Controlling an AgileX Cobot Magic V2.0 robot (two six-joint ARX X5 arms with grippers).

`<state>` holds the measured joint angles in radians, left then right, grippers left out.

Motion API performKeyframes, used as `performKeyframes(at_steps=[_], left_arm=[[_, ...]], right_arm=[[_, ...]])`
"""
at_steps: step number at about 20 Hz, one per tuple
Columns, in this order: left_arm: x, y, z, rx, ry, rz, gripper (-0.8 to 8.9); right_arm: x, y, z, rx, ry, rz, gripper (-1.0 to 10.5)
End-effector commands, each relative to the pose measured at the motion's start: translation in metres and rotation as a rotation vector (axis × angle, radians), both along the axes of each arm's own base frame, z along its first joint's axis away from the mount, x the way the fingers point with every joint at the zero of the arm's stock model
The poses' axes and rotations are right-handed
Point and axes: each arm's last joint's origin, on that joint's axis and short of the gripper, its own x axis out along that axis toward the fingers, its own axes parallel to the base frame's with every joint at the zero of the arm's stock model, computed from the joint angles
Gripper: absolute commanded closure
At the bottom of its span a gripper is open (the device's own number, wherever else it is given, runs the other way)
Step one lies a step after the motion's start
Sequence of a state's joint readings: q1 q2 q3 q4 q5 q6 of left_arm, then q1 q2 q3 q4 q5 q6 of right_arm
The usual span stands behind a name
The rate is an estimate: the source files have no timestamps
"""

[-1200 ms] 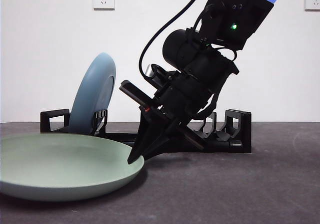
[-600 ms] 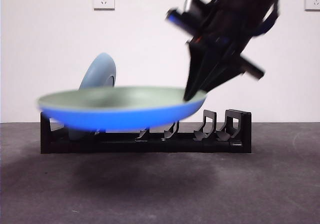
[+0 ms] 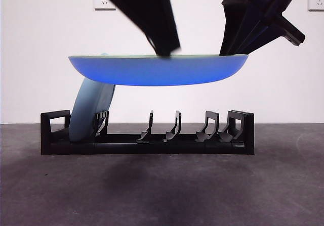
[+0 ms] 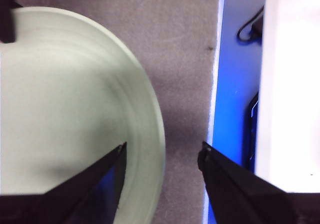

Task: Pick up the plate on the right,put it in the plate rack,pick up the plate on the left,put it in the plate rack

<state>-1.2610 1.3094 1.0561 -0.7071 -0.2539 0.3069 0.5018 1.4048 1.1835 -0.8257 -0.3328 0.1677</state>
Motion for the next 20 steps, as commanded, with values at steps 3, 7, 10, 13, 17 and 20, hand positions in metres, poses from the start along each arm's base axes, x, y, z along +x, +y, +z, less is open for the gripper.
performKeyframes(at_steps=[3,7,10,13,17,20], left_arm=[[0.003,-0.014,-0.016,0.050,-0.020,0.003,6.64],[0.003,-0.015,-0.018,0.056,-0.017,0.001,8.22],[0.003,-0.015,-0.018,0.054,-0.019,0.003,8.22],[0.003,-0.017,-0.017,0.039,-0.023,0.003,8.22],[0.004,-0.020,-0.015,-0.016,-0.017,0.022,8.22],[0.006,-0.027,-0.009,-0.155,0.030,0.070,8.22]], right_arm=[[-0.005,-0.002,0.004,0.003,-0.001,0.014,9.6],[-0.009,-0.004,0.009,0.011,-0.019,0.016,9.6],[-0.012,-0.006,0.013,0.020,-0.035,0.016,9.5],[-0.016,-0.011,0.020,0.030,-0.061,0.006,9.3],[-0.022,-0.031,0.039,0.045,-0.165,-0.073,7.5],[-0.031,-0.053,0.064,-0.011,-0.370,-0.244,7.6]])
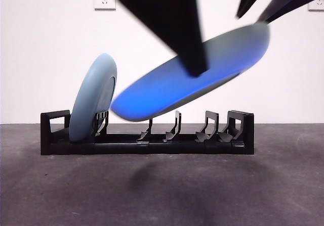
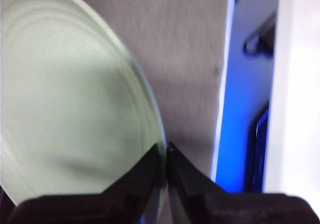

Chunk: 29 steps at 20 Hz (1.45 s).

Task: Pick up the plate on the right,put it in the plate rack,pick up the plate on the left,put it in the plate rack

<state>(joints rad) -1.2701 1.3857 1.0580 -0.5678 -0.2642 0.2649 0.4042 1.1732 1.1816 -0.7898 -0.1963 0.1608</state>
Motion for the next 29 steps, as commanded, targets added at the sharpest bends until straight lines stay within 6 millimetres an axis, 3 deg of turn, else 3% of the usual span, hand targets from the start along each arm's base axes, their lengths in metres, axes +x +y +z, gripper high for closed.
performKeyframes(at_steps=[1,5,8,14,22,29], left_arm=[[0.002,-0.007,0.004,-0.143,0.062,0.053,8.22],[0.018,-0.016,0.020,-0.420,0.126,0.096,8.22],[0.045,-0.013,0.034,-0.598,0.087,0.174,8.22],[0.116,0.027,0.051,-0.905,0.220,0.320,8.22],[0.163,0.062,0.054,-1.039,0.248,0.332,8.23],[0.197,0.074,0.034,-1.075,0.270,0.367,8.23]], right_arm=[[-0.007,-0.014,0.017,-0.029,-0.145,-0.131,7.6],[-0.027,-0.033,0.045,-0.020,-0.346,-0.275,7.6],[-0.038,-0.040,0.052,-0.038,-0.402,-0.333,7.6],[-0.038,-0.043,0.053,-0.053,-0.410,-0.357,7.6],[-0.038,-0.043,0.053,-0.052,-0.411,-0.357,7.6],[-0.038,-0.043,0.053,-0.051,-0.411,-0.357,7.6]])
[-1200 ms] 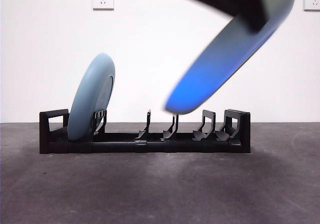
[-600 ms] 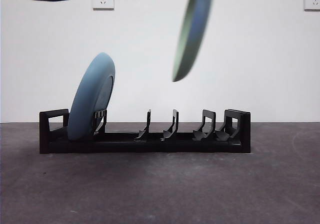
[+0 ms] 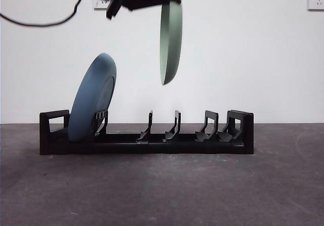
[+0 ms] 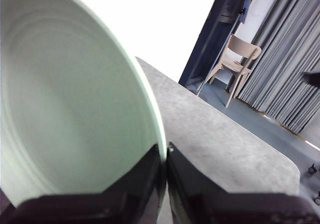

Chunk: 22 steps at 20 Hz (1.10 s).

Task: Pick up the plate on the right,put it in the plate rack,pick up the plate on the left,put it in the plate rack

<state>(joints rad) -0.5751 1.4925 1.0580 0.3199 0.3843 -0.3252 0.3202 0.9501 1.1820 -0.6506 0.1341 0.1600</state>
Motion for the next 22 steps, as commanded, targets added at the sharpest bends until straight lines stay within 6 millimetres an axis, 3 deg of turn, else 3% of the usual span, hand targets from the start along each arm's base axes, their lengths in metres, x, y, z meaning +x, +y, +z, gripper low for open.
performKeyframes(at_steps=[1,8,22], left_arm=[[0.012,0.002,-0.012,-0.004,0.025,0.008,8.23],[0.029,0.004,-0.034,0.011,0.062,-0.034,8.23],[0.033,0.002,-0.054,0.135,0.056,-0.051,8.23]], right_arm=[[0.000,0.000,0.000,-0.004,-0.007,-0.001,7.6],[0.002,0.000,-0.001,-0.006,-0.001,-0.001,7.6],[0.009,0.003,-0.005,-0.012,0.025,0.003,7.6]])
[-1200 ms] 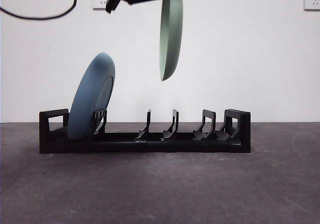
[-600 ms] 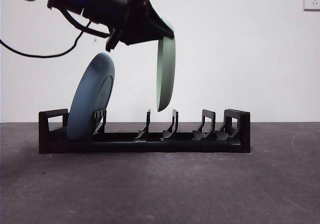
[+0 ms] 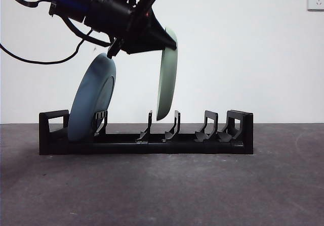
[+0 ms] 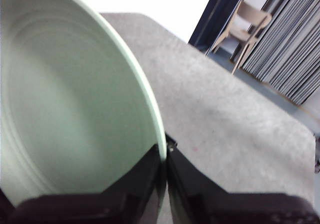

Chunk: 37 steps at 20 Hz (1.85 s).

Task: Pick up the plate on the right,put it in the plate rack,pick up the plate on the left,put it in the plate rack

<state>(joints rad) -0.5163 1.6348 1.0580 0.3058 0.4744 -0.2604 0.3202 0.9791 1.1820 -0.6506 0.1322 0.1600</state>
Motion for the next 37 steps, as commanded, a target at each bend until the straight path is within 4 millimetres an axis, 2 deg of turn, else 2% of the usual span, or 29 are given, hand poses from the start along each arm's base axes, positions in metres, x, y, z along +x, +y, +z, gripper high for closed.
performKeyframes(at_steps=[1,11,16,21,24,29,32,35,37], left_arm=[[0.002,-0.001,-0.007,0.036,-0.028,-0.014,8.23],[0.010,-0.005,-0.035,0.089,0.055,-0.013,8.22],[0.009,-0.005,-0.038,0.117,0.055,-0.025,8.07],[0.006,-0.005,-0.042,0.146,0.114,-0.041,5.54],[-0.001,-0.006,-0.041,0.183,0.121,-0.083,5.52],[-0.019,-0.004,-0.020,0.289,0.031,-0.083,5.52],[-0.036,0.001,0.003,0.340,-0.031,-0.043,5.53],[-0.056,0.011,0.032,0.361,-0.098,0.017,5.53],[-0.080,0.028,0.064,0.355,-0.169,0.110,5.55]], right_arm=[[0.002,0.000,-0.001,-0.003,-0.001,0.002,7.6],[0.002,0.001,-0.001,-0.004,0.002,0.002,7.6],[0.002,0.001,-0.001,-0.004,0.003,0.002,7.6],[0.002,0.001,-0.002,-0.007,0.015,0.004,7.6],[0.002,0.001,-0.003,-0.012,0.025,0.005,7.6],[0.001,0.002,-0.005,-0.034,0.039,0.059,7.6],[-0.001,0.004,-0.006,-0.024,0.060,0.134,7.6],[-0.003,0.004,-0.009,-0.050,0.090,0.169,7.6],[-0.006,0.003,-0.014,-0.095,0.142,0.218,7.6]])
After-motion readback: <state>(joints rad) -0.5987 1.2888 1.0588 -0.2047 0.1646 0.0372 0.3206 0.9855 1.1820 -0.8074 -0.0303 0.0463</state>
